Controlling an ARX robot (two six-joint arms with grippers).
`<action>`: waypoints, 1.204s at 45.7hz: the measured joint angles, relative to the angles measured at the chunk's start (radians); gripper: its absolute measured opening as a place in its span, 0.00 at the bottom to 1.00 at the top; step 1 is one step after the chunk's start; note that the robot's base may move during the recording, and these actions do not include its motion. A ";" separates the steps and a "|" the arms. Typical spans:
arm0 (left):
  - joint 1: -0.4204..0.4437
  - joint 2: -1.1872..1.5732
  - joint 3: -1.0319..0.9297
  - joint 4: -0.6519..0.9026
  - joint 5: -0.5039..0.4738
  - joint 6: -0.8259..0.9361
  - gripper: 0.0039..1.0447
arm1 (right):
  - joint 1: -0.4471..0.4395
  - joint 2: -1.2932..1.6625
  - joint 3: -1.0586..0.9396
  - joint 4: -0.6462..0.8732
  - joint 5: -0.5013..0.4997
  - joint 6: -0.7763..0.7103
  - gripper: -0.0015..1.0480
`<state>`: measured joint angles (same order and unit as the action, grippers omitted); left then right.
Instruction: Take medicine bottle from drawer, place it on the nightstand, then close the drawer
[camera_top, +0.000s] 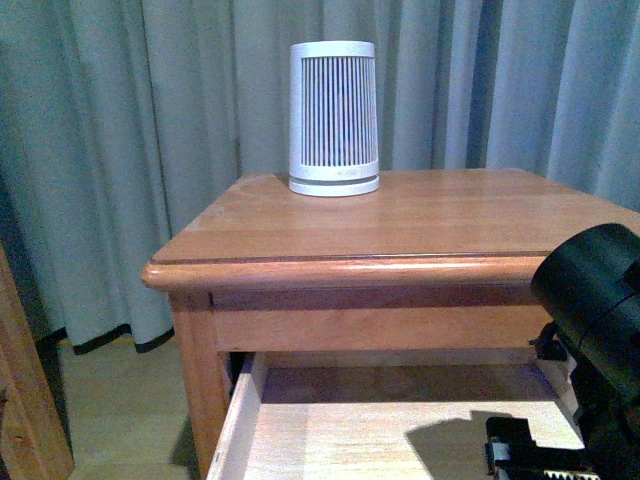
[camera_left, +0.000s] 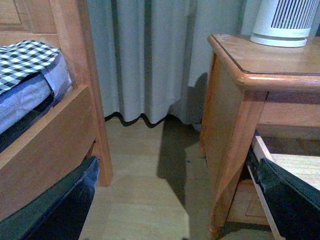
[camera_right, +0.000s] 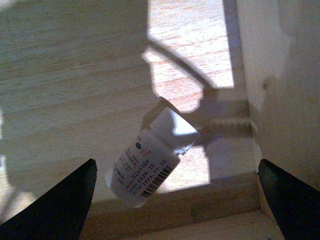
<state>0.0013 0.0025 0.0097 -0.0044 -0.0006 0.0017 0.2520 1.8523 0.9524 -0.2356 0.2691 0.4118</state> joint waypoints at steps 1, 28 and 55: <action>0.000 0.000 0.000 0.000 0.000 0.000 0.94 | 0.001 0.007 0.000 0.000 0.000 0.001 0.93; 0.000 0.000 0.000 0.000 0.000 0.000 0.94 | 0.031 0.087 0.047 -0.014 0.046 0.014 0.57; 0.000 0.000 0.000 0.000 0.000 0.000 0.94 | 0.085 -0.023 0.045 -0.031 0.089 0.034 0.26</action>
<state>0.0013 0.0025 0.0097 -0.0044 -0.0006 0.0017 0.3370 1.8297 0.9970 -0.2665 0.3576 0.4454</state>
